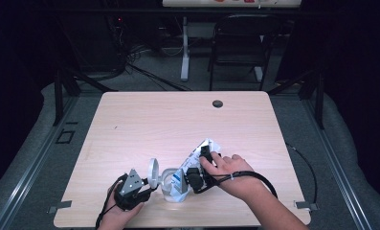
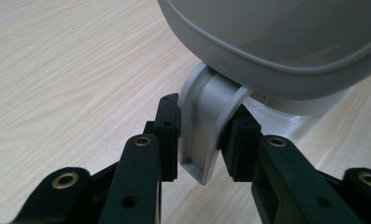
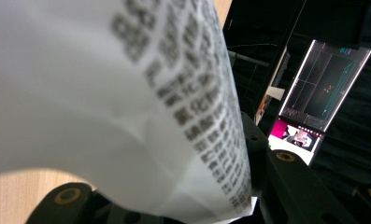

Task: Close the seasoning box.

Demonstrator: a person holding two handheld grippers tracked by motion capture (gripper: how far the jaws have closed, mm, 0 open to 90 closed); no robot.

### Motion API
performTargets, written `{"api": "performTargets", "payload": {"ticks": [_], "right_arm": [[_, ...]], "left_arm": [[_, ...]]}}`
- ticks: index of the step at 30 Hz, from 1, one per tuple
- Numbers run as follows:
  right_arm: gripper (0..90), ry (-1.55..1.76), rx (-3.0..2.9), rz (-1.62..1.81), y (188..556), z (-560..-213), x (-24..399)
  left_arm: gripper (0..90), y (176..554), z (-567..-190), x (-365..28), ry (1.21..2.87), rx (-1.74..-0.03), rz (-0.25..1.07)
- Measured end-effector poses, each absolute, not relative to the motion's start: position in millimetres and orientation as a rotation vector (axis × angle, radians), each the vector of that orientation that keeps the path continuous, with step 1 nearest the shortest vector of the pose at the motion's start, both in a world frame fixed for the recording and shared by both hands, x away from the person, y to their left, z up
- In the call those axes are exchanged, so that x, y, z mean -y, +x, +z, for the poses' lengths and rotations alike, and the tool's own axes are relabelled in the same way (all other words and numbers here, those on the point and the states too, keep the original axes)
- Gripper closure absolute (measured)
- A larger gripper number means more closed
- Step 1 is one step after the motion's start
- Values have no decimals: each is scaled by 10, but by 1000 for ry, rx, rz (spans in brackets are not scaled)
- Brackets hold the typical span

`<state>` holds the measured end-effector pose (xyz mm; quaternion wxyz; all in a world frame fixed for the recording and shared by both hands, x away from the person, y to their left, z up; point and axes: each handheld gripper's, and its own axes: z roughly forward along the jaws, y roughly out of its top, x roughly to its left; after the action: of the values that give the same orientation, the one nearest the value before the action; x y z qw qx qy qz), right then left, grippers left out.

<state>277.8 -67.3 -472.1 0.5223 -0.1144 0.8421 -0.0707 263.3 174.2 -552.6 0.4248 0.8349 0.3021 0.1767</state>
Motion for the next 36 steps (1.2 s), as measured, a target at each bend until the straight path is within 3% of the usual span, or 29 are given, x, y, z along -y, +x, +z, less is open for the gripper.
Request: {"api": "performTargets", "payload": {"ticks": [36], "right_arm": [[699,-297,-2009,-172,2749,-4693,668]], "left_arm": [[706,2638,-5526,-1743,2088,-753,440]]}}
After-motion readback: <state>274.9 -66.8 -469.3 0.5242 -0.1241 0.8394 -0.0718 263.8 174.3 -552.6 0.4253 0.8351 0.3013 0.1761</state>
